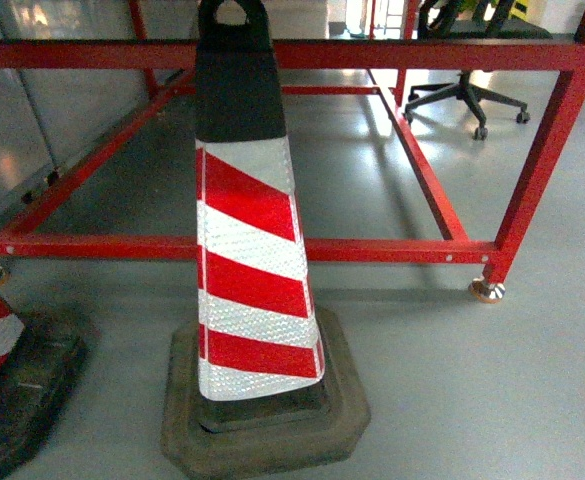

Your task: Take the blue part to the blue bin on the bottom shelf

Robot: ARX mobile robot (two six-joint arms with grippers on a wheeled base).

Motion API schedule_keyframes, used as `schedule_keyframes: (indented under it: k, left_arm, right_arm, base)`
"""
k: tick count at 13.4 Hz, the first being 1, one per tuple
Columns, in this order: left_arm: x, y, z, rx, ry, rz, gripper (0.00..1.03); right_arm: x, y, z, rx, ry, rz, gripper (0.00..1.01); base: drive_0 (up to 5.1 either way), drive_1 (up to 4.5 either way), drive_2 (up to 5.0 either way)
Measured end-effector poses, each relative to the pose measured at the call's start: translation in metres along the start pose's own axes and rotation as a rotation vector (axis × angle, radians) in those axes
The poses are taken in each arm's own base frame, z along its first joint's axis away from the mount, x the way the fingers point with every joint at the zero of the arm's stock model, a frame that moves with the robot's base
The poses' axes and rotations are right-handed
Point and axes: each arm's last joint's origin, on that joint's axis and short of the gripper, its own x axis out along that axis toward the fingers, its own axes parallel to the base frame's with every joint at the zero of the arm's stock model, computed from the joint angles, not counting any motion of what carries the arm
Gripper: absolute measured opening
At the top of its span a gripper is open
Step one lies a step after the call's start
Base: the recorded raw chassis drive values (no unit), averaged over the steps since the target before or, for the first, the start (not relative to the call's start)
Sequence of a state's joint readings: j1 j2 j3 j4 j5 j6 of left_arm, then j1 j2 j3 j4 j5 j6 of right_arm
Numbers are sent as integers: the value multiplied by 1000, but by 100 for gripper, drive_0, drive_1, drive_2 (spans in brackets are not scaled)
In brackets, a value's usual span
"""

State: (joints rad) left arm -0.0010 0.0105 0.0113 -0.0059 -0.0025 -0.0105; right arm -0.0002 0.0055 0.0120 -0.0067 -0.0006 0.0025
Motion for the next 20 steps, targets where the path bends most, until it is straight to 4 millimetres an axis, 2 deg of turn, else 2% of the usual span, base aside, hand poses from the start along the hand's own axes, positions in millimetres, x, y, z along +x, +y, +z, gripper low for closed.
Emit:
schedule_keyframes:
  k: [20]
  left_arm:
    - [0,0,0,11,-5,-3,98]
  right_arm:
    - [0,0,1,0,-6,0,98]
  base:
    - [0,0,0]
